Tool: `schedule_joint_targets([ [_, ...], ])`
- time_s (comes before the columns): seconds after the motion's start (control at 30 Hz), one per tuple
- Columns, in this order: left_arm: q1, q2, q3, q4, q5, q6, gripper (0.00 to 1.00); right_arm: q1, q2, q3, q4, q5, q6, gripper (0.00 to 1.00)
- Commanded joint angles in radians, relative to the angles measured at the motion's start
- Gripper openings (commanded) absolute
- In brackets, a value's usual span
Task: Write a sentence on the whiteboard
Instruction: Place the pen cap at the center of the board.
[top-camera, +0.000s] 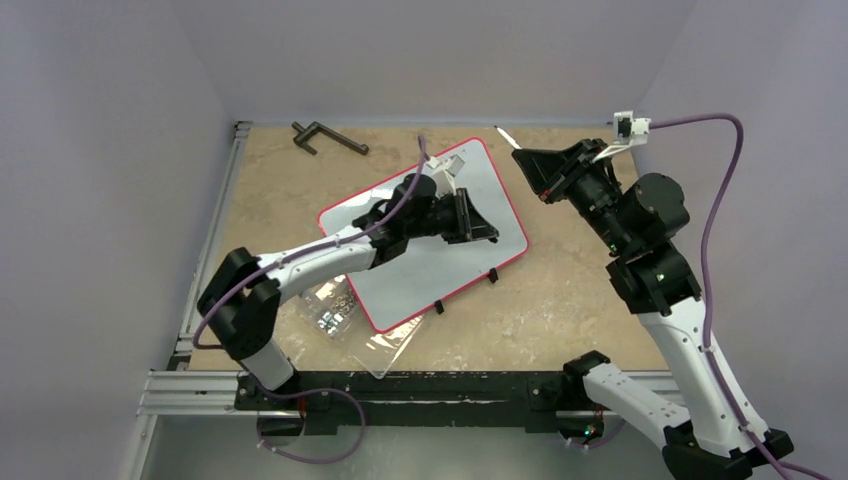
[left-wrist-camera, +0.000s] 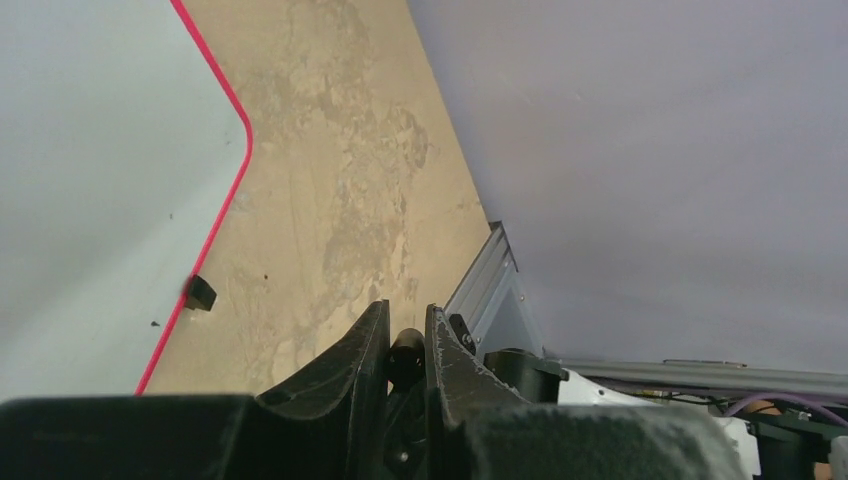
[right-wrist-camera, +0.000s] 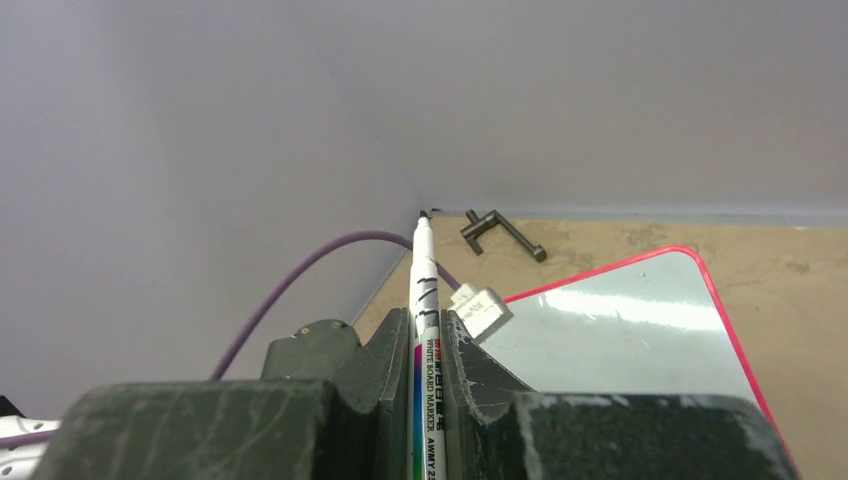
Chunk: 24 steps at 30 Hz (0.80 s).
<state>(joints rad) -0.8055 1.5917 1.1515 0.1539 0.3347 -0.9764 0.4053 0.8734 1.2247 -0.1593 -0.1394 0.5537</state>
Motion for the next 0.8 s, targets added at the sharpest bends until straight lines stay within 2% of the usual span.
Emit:
schedule_joint_targets([
  [0.0,-0.055,0.122,0.115,0.057,0.028,0.086,0.00,-0.003,-0.011,0.031,-0.011,0.050,-0.035,0.00],
  [0.3,-0.157,0.353,0.209,0.068,-0.010,0.225,0.00,-0.002,-0.053,0.025,-0.065,0.137,-0.078,0.00],
  [0.53,-0.224,0.483,0.327,-0.061,-0.115,0.383,0.00,-0.002,-0.062,0.005,-0.064,0.136,-0.082,0.00],
  [0.67,-0.228,0.550,0.381,-0.082,-0.081,0.386,0.04,-0.002,-0.058,-0.004,-0.059,0.129,-0.079,0.00],
  [0.77,-0.230,0.599,0.424,-0.114,-0.055,0.385,0.11,-0.002,-0.056,-0.010,-0.057,0.126,-0.077,0.00],
])
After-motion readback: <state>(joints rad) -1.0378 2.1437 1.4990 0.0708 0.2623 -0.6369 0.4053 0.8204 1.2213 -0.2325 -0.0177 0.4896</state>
